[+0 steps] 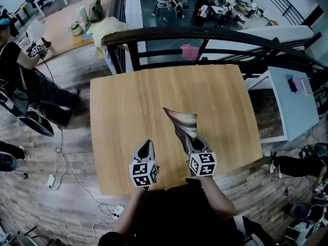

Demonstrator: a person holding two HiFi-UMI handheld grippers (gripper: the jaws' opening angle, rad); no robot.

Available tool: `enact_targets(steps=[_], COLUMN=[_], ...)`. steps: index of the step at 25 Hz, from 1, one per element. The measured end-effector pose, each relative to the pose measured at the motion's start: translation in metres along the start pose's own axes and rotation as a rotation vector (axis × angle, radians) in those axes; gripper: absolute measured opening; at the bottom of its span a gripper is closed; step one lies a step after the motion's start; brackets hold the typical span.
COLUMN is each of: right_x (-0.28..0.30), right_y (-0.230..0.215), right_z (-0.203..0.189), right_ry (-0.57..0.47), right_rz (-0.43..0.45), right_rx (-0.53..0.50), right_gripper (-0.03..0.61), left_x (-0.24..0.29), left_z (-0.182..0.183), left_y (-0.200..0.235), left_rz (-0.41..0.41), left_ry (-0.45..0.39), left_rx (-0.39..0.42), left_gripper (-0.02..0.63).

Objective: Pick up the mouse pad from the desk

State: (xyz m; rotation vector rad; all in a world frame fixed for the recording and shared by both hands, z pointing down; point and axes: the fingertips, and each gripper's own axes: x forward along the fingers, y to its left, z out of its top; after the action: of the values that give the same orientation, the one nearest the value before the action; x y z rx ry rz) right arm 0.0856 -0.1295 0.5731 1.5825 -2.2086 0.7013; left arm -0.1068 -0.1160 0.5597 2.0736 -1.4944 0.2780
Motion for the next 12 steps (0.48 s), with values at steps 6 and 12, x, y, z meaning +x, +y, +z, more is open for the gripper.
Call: enact_targets(steps=[6, 12], right_x=[-0.039, -0.076], right_y=[-0.010, -0.016], right_z=[0.046, 0.072], right_ry=[-0.140, -0.229], right_rz=[0.030, 0.070], right_rx=[0.002, -0.004], right_gripper=[0.056, 0.057], left_x=[-0.008, -0.030], left_z=[0.025, 0.048], left_y=[-0.026, -0.060], left_rz=[0.012, 0.028], left_ry=[-0.077, -0.183], left_rx=[0.023, 0.042], left_gripper=[0.023, 0.023])
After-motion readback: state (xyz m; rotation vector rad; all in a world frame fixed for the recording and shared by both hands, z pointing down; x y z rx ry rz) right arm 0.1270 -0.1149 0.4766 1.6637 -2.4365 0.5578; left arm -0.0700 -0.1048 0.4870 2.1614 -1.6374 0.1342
